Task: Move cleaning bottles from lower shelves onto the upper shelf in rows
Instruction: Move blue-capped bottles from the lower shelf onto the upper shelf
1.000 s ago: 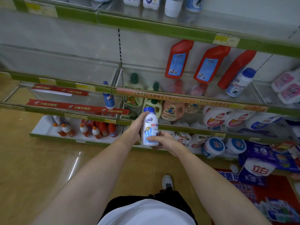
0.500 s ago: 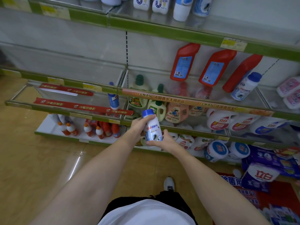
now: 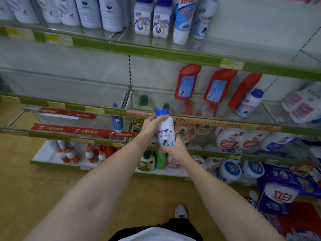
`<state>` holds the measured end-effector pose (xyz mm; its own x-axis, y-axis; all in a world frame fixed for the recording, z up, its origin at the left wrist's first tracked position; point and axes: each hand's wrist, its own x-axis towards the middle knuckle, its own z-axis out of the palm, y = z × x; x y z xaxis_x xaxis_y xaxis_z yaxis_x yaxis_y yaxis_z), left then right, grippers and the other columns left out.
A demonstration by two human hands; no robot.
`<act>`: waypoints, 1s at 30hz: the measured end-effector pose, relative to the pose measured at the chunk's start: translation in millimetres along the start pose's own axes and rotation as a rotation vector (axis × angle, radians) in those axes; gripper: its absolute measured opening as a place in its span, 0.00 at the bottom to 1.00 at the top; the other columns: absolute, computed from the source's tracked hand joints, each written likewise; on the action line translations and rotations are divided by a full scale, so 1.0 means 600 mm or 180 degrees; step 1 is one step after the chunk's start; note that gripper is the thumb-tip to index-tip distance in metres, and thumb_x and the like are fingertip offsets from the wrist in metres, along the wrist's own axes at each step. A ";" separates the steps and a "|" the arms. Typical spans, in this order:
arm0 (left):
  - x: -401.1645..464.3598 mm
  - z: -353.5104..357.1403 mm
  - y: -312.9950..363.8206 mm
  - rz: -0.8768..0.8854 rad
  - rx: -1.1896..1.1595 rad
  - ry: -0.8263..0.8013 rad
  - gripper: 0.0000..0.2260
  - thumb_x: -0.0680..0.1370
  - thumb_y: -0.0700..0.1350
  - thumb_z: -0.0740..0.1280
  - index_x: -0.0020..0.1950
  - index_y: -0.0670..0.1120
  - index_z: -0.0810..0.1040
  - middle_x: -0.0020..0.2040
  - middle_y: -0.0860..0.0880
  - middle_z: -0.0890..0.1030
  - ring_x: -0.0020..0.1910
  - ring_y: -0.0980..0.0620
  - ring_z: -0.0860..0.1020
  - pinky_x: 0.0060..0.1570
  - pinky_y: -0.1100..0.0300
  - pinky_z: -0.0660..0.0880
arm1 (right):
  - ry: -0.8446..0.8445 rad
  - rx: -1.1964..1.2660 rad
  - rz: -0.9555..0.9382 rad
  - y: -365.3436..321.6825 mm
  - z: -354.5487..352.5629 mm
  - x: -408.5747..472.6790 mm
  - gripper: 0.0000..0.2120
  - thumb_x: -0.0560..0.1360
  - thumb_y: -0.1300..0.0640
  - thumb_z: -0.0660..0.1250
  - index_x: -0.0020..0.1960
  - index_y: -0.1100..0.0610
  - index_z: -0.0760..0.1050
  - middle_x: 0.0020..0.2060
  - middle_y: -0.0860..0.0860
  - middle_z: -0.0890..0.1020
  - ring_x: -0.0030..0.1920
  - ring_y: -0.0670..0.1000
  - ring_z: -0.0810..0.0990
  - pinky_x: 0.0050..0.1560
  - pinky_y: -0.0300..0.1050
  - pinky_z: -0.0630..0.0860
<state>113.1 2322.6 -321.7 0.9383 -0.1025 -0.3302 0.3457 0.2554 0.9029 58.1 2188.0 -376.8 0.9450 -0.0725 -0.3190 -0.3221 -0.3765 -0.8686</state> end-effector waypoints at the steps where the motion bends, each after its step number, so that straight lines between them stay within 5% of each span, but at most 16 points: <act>1: 0.002 0.010 0.018 0.0095 -0.0013 0.0004 0.11 0.72 0.44 0.77 0.52 0.44 0.82 0.47 0.43 0.86 0.44 0.45 0.84 0.51 0.49 0.81 | 0.0059 0.0000 -0.0078 -0.012 -0.011 0.008 0.39 0.55 0.41 0.85 0.61 0.47 0.73 0.50 0.45 0.85 0.50 0.47 0.84 0.53 0.54 0.82; 10: 0.010 0.119 0.188 0.0818 0.0018 -0.0264 0.14 0.72 0.42 0.77 0.55 0.40 0.82 0.46 0.41 0.86 0.41 0.46 0.84 0.47 0.50 0.82 | 0.0611 0.0165 -0.0884 -0.163 -0.113 0.036 0.27 0.60 0.48 0.84 0.55 0.47 0.77 0.46 0.46 0.86 0.46 0.43 0.85 0.50 0.47 0.83; 15: 0.002 0.185 0.283 0.1422 0.0280 -0.0275 0.12 0.71 0.41 0.77 0.53 0.40 0.82 0.43 0.46 0.85 0.38 0.52 0.84 0.39 0.58 0.80 | 0.0964 0.0314 -0.1227 -0.245 -0.179 0.046 0.35 0.56 0.44 0.84 0.59 0.50 0.78 0.48 0.47 0.86 0.49 0.48 0.86 0.53 0.56 0.83; 18: -0.003 0.223 0.329 0.1886 0.0567 -0.0374 0.16 0.70 0.45 0.79 0.55 0.44 0.82 0.47 0.48 0.86 0.46 0.50 0.85 0.48 0.54 0.82 | 0.1138 0.0550 -0.1481 -0.294 -0.218 0.043 0.26 0.63 0.58 0.84 0.57 0.55 0.79 0.48 0.50 0.87 0.48 0.49 0.86 0.51 0.51 0.84; 23: -0.010 0.283 0.389 0.2528 0.0916 -0.0349 0.18 0.69 0.49 0.80 0.57 0.49 0.80 0.48 0.52 0.84 0.48 0.54 0.83 0.51 0.56 0.81 | 0.1463 0.0780 -0.1686 -0.356 -0.268 0.048 0.27 0.64 0.58 0.84 0.57 0.54 0.74 0.48 0.47 0.83 0.45 0.44 0.83 0.41 0.34 0.78; 27: 0.016 0.314 0.426 0.2756 0.1152 -0.0043 0.18 0.69 0.53 0.79 0.55 0.51 0.80 0.48 0.55 0.83 0.48 0.57 0.81 0.53 0.54 0.80 | 0.1606 0.0688 -0.1639 -0.390 -0.311 0.074 0.31 0.61 0.52 0.85 0.57 0.50 0.71 0.50 0.47 0.83 0.48 0.48 0.84 0.49 0.46 0.81; 30: 0.043 0.329 0.452 0.2717 0.1335 -0.0008 0.18 0.69 0.54 0.79 0.55 0.53 0.79 0.47 0.56 0.83 0.48 0.57 0.81 0.53 0.54 0.80 | 0.1610 0.0528 -0.1647 -0.406 -0.343 0.106 0.30 0.61 0.54 0.85 0.55 0.49 0.72 0.48 0.45 0.83 0.47 0.45 0.83 0.48 0.44 0.80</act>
<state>229.4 2199.4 -31.4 0.8725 -0.0431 0.4867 -0.4882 -0.1209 0.8643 208.6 2085.4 -107.5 0.8763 -0.3553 0.3255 0.2050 -0.3363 -0.9192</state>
